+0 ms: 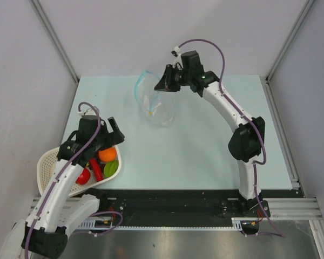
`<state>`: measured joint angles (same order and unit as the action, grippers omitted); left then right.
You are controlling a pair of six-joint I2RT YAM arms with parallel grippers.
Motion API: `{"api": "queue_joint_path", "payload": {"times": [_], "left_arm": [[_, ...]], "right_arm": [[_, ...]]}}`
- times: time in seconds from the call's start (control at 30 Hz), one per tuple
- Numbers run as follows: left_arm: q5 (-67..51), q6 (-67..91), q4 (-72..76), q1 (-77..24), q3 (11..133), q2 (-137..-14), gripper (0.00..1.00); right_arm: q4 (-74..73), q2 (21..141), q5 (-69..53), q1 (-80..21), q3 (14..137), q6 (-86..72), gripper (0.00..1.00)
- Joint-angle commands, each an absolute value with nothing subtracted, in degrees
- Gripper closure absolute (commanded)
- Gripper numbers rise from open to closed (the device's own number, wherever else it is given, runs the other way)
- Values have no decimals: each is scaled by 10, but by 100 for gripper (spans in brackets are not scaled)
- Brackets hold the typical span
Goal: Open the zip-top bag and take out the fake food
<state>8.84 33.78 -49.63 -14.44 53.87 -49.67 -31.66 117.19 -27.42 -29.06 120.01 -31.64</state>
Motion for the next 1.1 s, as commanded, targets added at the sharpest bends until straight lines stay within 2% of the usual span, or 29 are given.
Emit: {"api": "queue_joint_path", "payload": {"times": [0.0, 0.07, 0.1, 0.13, 0.2, 0.3, 0.53, 0.63, 0.67, 0.8, 0.93, 0.97, 1.07], "left_arm": [[-15, 301, -438, -199, 555, -468, 0], [-9, 295, -430, -227, 560, -459, 0], [-8, 293, -429, -234, 563, -455, 0], [-8, 291, -428, -238, 567, -450, 0], [-10, 285, -419, -250, 573, -442, 0], [-27, 283, -389, -261, 574, -439, 0], [-50, 291, -293, -320, 584, -494, 0], [-33, 294, -252, -379, 594, -533, 0], [-30, 294, -243, -391, 595, -540, 0], [25, 297, -164, -456, 591, -574, 0], [95, 273, -32, -525, 504, -544, 0], [111, 274, -3, -531, 482, -534, 0], [129, 298, 108, -536, 389, -470, 0]], "right_arm": [[-202, 1264, -289, -321, 1268, -380, 70], [-190, 1310, -308, -323, 1308, -416, 53], [-197, 1324, -312, -325, 1357, -420, 16], [-231, 1333, -309, -326, 1376, -418, 1], [-264, 1326, -296, -323, 1390, -387, 0], [-302, 1257, -252, -316, 1334, -342, 0], [-377, 1051, -121, -284, 1093, -271, 0], [-366, 936, -94, -264, 945, -259, 0], [-359, 906, -87, -255, 863, -257, 0], [-361, 774, 0, -254, 726, -254, 0], [-353, 637, 30, -255, 614, -272, 0], [-350, 571, 36, -256, 589, -292, 0], [-341, 472, 56, -250, 511, -333, 0]]}}
